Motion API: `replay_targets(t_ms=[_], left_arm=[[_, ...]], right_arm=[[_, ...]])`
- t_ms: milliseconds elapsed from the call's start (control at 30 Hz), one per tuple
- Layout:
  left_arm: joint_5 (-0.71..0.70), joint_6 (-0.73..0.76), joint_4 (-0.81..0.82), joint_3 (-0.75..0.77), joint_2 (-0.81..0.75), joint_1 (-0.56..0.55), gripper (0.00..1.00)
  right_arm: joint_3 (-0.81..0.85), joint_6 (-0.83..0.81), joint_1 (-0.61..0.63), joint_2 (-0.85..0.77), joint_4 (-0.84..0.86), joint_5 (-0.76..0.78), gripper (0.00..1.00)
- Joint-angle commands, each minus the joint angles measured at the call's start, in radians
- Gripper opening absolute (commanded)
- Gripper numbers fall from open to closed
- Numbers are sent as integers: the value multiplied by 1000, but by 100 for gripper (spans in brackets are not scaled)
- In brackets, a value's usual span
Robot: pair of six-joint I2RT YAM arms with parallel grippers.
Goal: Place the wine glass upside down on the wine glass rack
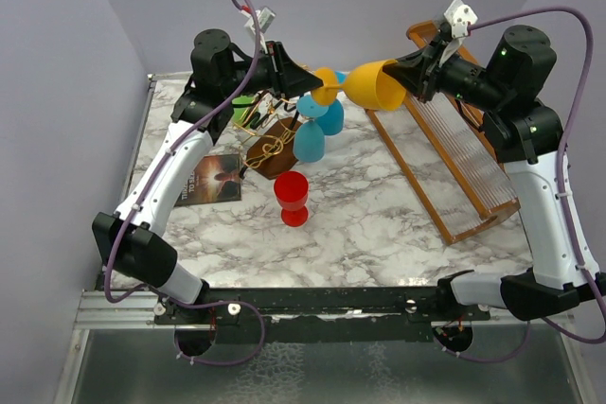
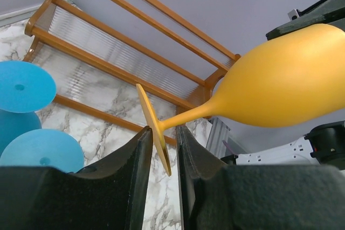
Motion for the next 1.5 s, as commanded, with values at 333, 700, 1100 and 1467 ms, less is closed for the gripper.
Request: replay_targets(t_ms=[333,700,1100,1467], left_arm=[[-12,50,-28,17,6,-19,0],[-120,194,-174,78,-44,35,0],[-596,752,-489,300,-132,110,0],[-982,1263,-649,387,-227,133,0]], right_arm=[[-32,-7,-4,-21,43,-11,4],[-55,-77,-4,-64,4,56,69],[-130,-247,-4,-135,-54,119,89],[-278,-408,-4,-105,-51,-47,93]])
